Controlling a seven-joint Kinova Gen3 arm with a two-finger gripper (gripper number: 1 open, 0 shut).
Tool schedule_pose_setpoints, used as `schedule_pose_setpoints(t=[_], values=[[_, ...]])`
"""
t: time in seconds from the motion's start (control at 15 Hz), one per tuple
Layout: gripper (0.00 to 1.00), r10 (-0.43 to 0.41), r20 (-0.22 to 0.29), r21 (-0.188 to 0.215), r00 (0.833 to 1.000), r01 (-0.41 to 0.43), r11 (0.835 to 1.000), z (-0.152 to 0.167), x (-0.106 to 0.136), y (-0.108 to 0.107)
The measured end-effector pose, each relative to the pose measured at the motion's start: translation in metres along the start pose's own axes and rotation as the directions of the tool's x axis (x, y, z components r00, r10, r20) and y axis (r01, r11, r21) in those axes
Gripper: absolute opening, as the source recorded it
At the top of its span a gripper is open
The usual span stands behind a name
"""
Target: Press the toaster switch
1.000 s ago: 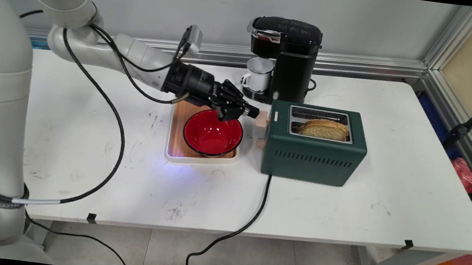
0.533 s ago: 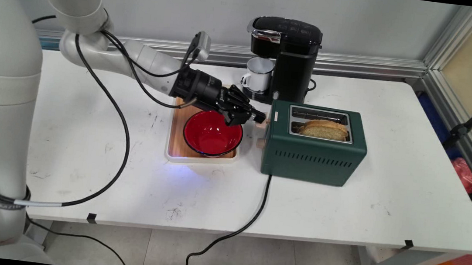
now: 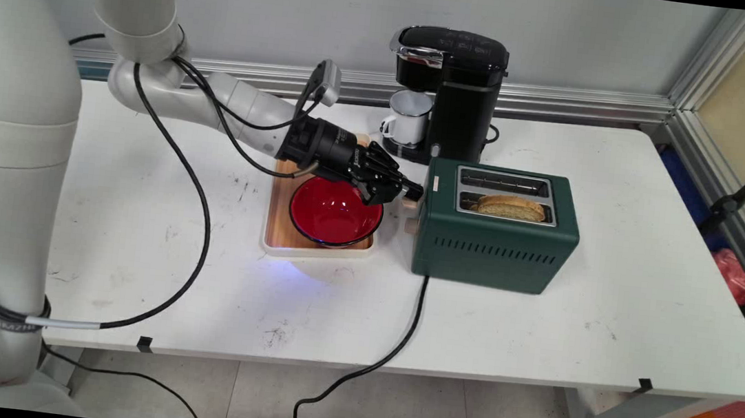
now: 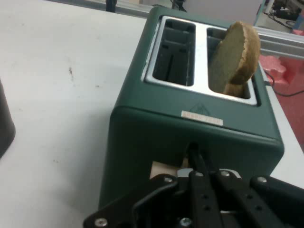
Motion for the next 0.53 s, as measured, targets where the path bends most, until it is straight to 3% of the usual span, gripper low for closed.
schedule_pose_setpoints(t=[0.53], values=[[0.00, -0.008, 0.026, 0.004, 1.000, 0.008, 1.000, 0.004, -0.015, -0.003]])
